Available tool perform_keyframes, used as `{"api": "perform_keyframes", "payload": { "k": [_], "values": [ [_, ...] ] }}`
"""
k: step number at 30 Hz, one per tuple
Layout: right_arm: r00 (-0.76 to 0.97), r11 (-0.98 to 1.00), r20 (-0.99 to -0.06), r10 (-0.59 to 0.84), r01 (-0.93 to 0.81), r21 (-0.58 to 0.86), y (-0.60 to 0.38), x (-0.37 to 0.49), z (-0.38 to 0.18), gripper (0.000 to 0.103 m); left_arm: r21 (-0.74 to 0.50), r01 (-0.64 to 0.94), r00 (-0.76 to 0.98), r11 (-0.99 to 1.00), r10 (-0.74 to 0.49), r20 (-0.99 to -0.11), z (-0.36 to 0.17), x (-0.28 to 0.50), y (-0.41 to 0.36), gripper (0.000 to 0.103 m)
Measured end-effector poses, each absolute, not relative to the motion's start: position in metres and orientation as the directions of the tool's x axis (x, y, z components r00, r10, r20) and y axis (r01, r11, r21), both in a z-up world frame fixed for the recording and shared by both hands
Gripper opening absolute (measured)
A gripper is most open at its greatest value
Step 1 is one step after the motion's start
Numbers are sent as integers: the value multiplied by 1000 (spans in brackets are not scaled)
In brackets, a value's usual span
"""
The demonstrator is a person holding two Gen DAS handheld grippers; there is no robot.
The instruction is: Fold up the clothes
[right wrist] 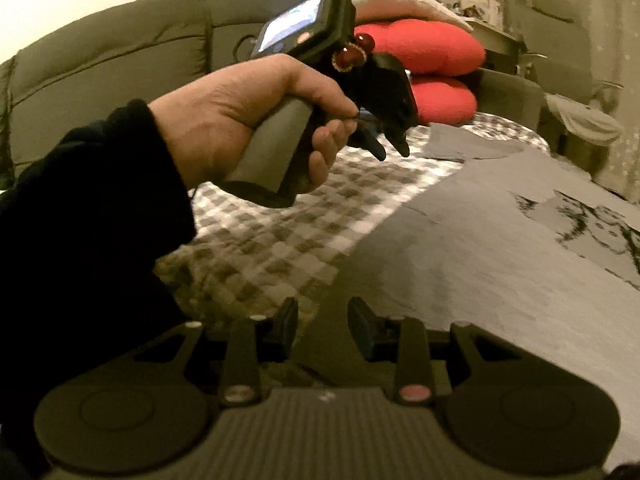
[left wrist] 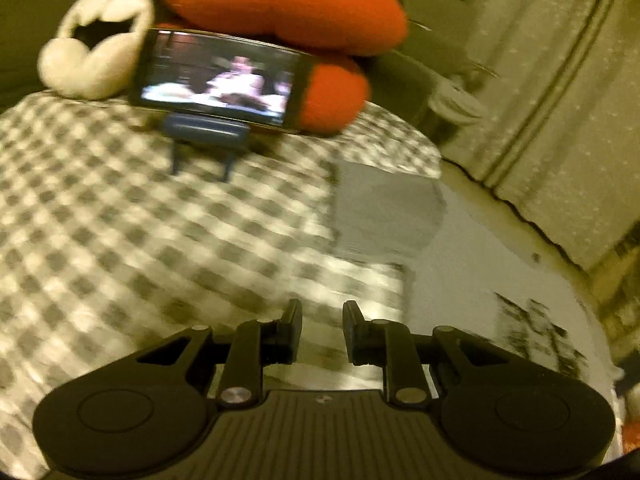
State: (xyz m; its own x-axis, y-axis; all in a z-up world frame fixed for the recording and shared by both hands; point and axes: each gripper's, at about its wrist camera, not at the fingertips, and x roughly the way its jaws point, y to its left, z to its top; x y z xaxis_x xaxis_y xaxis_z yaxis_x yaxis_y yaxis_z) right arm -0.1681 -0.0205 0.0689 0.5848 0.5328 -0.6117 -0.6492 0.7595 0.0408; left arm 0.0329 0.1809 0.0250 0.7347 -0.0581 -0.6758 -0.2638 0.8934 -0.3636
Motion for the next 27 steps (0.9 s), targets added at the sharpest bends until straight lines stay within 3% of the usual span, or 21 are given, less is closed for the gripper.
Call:
{"api": "perform_keyframes", "payload": {
  "k": [5,7,8,10,27],
  "values": [
    [567,744,-634,525,-668,18,-10,-169,59,33,-384,-239,724,892,-100,-682,21,36,177,20],
    [576,746,-644,504,-666,-11,-9,-171,54,29,-381,-225,724,897,-108,-681,22,36,173,20],
    [580,749,-646,496,-662,-19,-9,-171,53,26,-376,-218,723,901,-110,-682,22,37,171,20],
    [589,755,-648,482,-655,-34,-10,-171,51,10,-371,-206,722,906,-116,-682,22,37,168,20],
    [516,712,-587,624,-685,154,-25,-173,68,8,-364,-202,724,909,-112,-681,21,38,167,20]
  ]
}}
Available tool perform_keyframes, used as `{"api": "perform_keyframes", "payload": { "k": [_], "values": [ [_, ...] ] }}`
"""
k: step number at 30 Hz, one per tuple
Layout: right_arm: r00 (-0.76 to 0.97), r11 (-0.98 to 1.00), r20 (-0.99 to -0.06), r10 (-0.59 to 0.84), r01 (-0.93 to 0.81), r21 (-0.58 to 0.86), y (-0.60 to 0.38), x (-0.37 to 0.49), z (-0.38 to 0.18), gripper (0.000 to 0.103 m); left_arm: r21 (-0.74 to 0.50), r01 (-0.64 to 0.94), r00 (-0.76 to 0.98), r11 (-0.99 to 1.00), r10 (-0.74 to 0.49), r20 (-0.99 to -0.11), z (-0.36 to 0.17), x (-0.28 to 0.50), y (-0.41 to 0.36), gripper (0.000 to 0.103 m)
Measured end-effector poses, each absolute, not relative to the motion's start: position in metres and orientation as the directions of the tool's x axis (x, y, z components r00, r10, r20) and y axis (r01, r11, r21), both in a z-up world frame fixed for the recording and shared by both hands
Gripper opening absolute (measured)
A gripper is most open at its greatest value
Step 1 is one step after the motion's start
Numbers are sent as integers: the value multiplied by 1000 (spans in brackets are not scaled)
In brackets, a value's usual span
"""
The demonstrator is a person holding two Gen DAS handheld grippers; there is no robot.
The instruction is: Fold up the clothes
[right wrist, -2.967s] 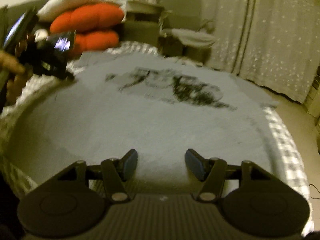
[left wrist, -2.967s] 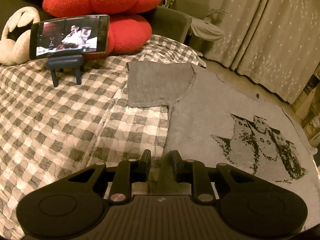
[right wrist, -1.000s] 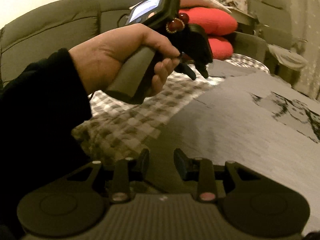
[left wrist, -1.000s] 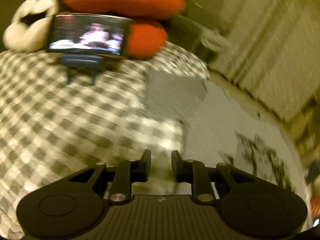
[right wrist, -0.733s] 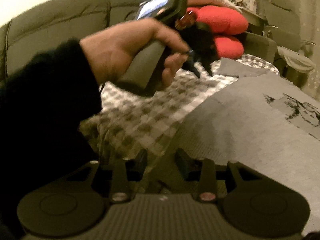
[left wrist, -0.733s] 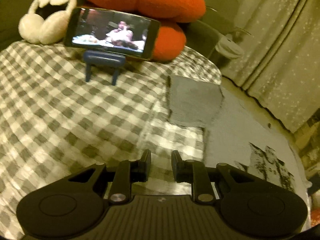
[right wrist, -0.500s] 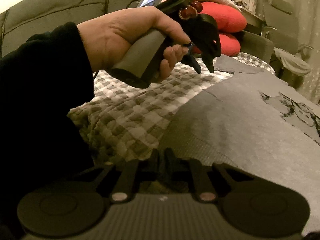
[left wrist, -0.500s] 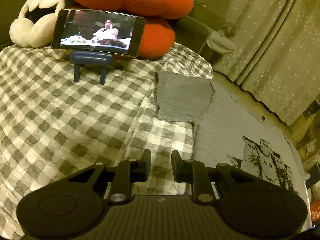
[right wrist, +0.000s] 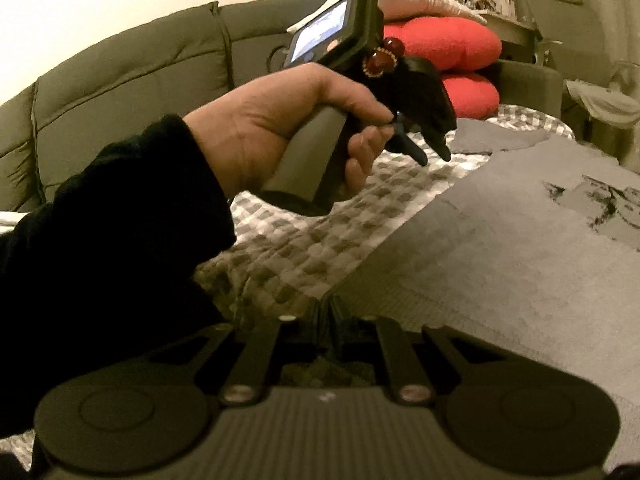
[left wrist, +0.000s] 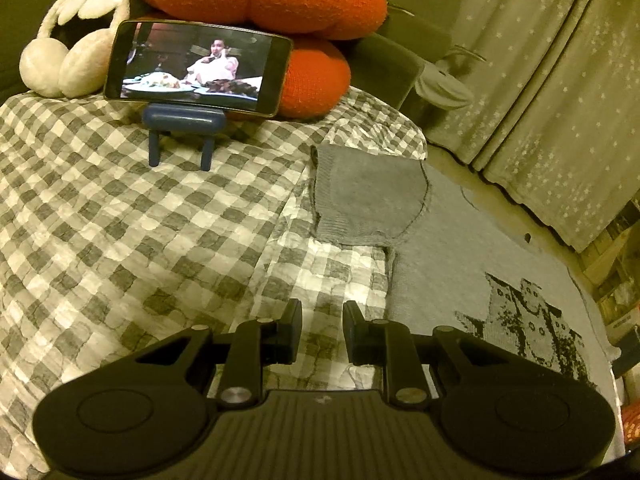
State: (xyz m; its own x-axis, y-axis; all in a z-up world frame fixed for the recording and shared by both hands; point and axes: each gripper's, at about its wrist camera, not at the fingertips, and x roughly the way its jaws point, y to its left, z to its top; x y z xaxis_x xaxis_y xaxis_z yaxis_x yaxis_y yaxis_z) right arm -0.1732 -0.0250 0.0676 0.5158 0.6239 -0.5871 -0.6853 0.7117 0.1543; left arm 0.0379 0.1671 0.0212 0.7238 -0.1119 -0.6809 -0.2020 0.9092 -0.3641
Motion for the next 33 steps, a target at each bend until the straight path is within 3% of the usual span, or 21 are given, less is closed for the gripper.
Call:
{"api": "perform_keyframes", "payload": {
  "k": [4,14,24,33],
  "values": [
    [513,741,-635,578,-656,145,-22,-165,51,8,-358,-199,720,912,-112,-685,20,39,166,20],
    [541,742,-577,612,-645,183,-35,-166,64,8,-434,-202,730,878,-160,-665,18,46,171,23],
    [557,780,-607,567,-600,177,-47,-159,56,8,-584,-236,753,777,-233,-615,8,98,184,54],
    [543,781,-614,572,-591,205,-56,-155,58,8,-559,-262,773,787,-175,-609,5,155,187,64]
  ]
}}
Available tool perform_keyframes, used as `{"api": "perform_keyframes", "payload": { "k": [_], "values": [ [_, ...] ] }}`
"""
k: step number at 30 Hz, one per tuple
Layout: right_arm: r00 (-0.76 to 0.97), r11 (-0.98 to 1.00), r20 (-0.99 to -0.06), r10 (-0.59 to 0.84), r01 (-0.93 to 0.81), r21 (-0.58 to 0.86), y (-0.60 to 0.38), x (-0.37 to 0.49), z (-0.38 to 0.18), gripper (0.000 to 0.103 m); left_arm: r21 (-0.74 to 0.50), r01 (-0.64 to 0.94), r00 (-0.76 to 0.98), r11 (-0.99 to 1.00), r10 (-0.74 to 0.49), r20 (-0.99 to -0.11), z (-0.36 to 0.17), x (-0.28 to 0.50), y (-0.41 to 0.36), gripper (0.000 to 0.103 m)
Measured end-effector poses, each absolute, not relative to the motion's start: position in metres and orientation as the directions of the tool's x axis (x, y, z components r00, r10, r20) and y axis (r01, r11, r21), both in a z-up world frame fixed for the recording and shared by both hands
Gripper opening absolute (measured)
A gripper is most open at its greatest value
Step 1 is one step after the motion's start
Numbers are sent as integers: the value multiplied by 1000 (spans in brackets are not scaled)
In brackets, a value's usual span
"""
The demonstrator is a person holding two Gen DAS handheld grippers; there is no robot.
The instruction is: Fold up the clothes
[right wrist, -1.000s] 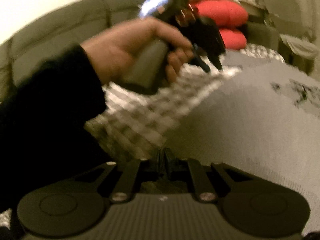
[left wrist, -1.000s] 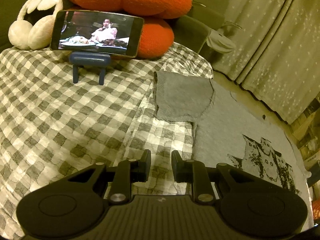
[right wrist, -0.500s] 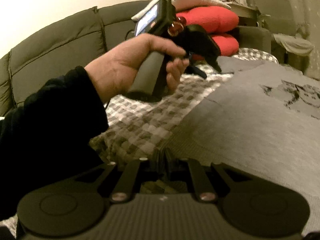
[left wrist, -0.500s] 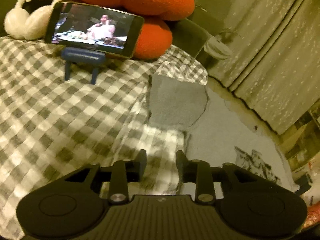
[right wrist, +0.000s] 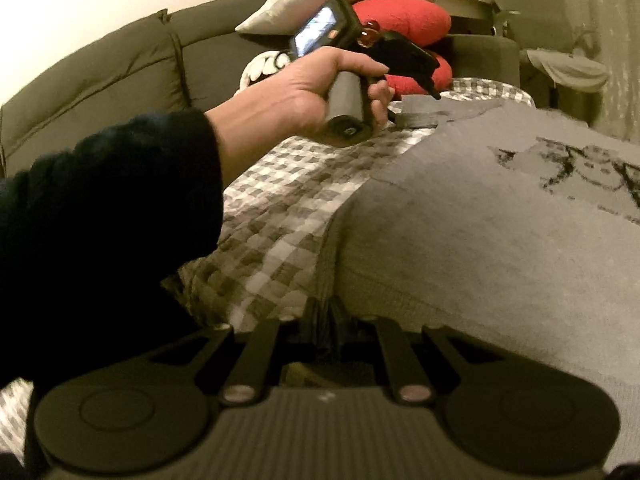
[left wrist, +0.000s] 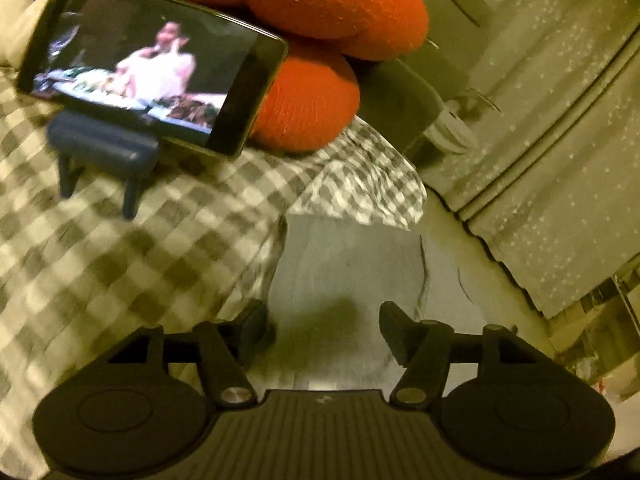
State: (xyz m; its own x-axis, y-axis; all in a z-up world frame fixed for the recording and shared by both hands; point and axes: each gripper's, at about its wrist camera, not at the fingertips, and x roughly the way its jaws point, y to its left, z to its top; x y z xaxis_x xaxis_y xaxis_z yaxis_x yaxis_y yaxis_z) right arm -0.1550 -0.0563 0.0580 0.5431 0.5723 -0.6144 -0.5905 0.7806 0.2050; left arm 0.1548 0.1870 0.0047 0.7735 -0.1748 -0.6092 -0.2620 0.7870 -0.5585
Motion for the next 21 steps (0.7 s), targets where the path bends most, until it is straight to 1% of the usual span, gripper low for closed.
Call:
{"api": "perform_keyframes", "payload": {
  "k": [4,6,8,9,10,11,12,16,19,21],
  "values": [
    [536,776,-617,576,-597,204,-57,-155,60,8,-576,-274,790,770,-161,-591,0,178,191,64],
    [530,773,-620,579,-599,210,-59,-154,60,8,-563,-262,793,784,-158,-588,-1,186,188,62],
    [530,772,-624,575,-603,200,-60,-154,62,8,-543,-254,796,801,-146,-588,1,192,186,55],
    [530,772,-626,573,-606,194,-60,-155,63,8,-540,-253,799,802,-141,-584,1,193,185,40],
    [530,771,-628,570,-608,188,-60,-155,65,8,-544,-254,801,800,-142,-582,1,193,186,19],
    [527,766,-621,581,-611,198,-62,-155,67,8,-554,-256,800,792,-148,-581,0,193,186,9],
    [524,760,-611,594,-614,212,-63,-155,69,8,-566,-259,798,782,-157,-582,-2,194,186,5],
    [524,751,-575,629,-601,273,-74,-156,72,8,-569,-260,819,780,-134,-558,0,191,182,4],
    [520,764,-591,617,-577,290,-78,-157,65,8,-567,-259,841,782,-107,-531,6,188,179,4],
    [521,763,-583,623,-570,305,-80,-158,66,8,-551,-266,845,791,-83,-528,9,189,177,4]
  ]
}}
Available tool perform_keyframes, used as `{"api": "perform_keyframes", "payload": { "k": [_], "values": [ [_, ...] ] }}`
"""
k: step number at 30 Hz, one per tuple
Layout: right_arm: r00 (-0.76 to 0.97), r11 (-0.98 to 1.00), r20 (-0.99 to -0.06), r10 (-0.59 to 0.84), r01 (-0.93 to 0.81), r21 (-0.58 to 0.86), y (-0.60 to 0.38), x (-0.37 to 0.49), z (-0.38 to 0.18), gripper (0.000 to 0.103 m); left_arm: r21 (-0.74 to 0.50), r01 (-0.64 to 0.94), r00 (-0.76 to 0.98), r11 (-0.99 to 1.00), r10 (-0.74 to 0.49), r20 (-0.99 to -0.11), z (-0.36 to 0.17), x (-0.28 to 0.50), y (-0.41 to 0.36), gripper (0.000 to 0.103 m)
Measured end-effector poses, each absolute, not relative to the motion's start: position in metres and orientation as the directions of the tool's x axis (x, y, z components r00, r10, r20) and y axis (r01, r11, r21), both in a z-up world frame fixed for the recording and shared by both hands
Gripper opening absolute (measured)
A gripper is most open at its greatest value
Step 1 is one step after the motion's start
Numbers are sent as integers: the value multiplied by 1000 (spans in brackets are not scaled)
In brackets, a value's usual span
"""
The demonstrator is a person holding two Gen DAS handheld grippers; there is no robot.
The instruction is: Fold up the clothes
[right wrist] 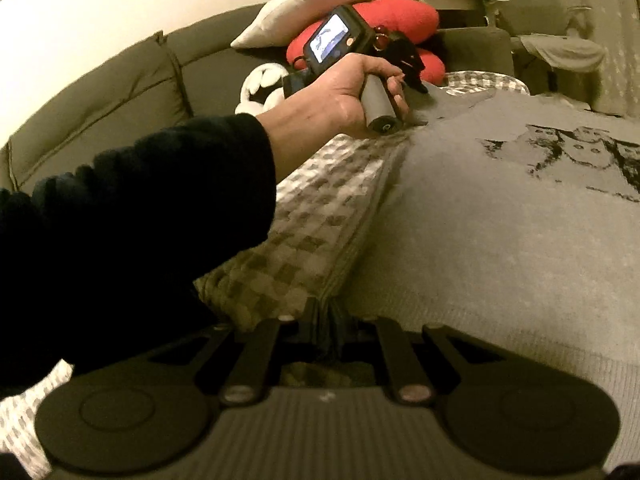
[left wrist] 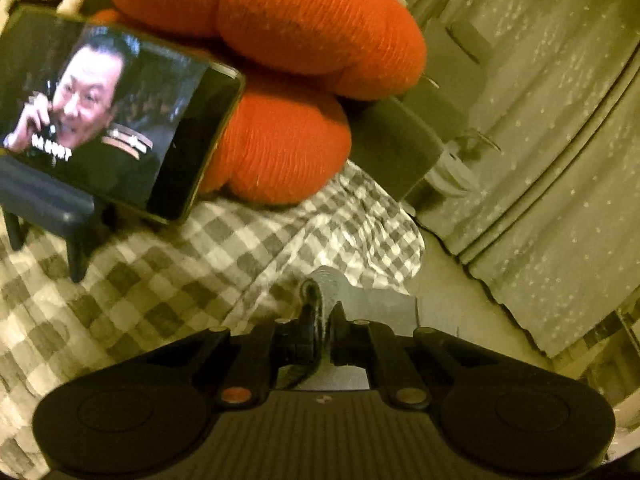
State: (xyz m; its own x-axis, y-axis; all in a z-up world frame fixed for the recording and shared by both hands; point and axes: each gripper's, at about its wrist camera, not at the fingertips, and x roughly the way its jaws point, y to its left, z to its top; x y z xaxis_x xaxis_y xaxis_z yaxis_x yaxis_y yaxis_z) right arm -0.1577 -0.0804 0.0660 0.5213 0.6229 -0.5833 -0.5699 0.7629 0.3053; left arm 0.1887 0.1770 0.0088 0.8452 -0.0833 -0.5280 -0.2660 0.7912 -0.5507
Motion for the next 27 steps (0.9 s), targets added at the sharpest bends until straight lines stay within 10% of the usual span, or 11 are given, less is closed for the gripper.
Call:
{"api": "perform_keyframes", "payload": {
  "k": [27],
  "values": [
    [614,821,-546,570,-446,356,-106,-167,67,8,-537,-136,931,833,-78,-357,45,187,151,4]
  ]
}}
